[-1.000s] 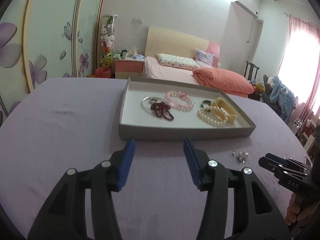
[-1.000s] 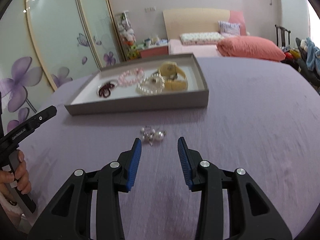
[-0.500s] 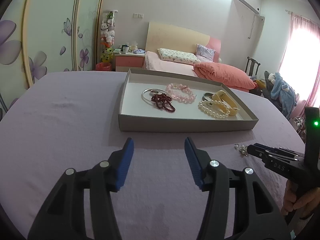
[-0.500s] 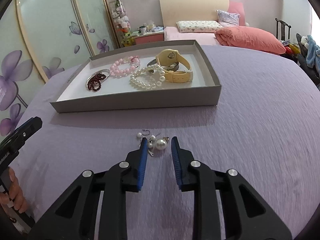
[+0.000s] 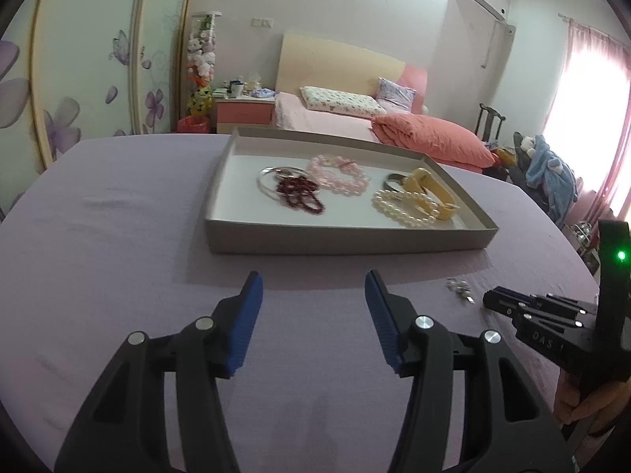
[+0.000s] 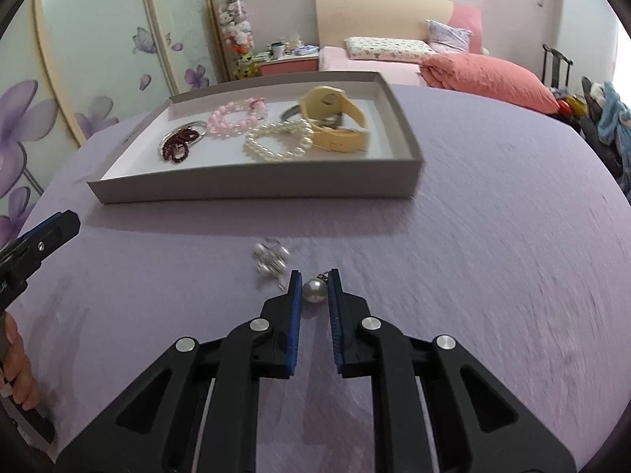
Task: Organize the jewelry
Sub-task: 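Grasp the other pearl earring with the left tool while the right tool holds its earring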
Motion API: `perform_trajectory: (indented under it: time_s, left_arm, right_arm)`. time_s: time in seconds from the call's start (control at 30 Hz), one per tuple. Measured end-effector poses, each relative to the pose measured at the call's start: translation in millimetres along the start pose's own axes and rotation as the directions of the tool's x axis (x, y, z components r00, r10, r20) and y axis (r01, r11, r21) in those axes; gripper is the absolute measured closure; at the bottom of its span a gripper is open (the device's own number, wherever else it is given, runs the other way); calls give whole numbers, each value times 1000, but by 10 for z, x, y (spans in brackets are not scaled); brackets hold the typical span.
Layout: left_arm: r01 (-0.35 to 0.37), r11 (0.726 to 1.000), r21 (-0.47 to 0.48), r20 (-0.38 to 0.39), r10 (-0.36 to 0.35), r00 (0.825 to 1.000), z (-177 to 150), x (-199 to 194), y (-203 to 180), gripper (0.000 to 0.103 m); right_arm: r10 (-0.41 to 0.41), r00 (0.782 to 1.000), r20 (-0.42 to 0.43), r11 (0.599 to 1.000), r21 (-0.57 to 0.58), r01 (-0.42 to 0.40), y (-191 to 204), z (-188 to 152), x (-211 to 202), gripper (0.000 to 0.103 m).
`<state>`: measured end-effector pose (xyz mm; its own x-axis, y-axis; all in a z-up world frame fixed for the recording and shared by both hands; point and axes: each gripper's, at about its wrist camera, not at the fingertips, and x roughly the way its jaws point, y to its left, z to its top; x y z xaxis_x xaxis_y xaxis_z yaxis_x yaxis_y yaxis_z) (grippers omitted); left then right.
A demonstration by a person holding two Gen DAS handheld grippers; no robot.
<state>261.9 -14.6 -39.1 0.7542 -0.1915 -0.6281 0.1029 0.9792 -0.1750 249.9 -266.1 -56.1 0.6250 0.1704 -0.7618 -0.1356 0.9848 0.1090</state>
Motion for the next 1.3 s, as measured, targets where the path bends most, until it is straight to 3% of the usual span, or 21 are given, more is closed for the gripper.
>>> perform_trajectory:
  time_s: [0.17,0.3,0.6,0.7,0.77,0.8,0.83,1.03,1.3]
  left_arm:
    - [60,995,75,-47,-57,997,31,147,-382,43]
    - [122,982,142,-126,-104,987,7,369,-802,43]
    - [97,972,213,-233,-46,971,-94,825,-1347,43]
    - [44,968,247,-232,15,973,-101,935,-1465,50]
    - [23,965,261,-221,36,975,-87,955,-1495,69]
    - [24,965,262,-219,35,975,-86,955,-1495,88]
    - [20,963,270,-216,41,975,-86,955,-1494,91]
    - [64,978,197,-220,-19,975,-93,810,-1161,92]
    - [45,995,91,-122,-34,992,-105,158,-397,92]
  right_arm:
    - [-4,1000,6,999,52,4,-232,-152,-156,89]
    - [0,1000,11,995,95,-1,-393,-263,-246,89]
    - [25,999,32,986,162,-30,-607,-369,-311,89]
    - [37,999,35,984,170,-42,-639,-371,-309,89]
    - [41,998,37,983,176,-47,-658,-370,-305,89]
    - [41,998,37,983,179,-47,-665,-371,-303,89]
    - [44,998,36,982,183,-50,-670,-371,-300,89]
    - [57,998,34,981,185,-62,-633,-366,-279,89]
    - [107,993,59,982,151,-114,-374,-326,-277,89]
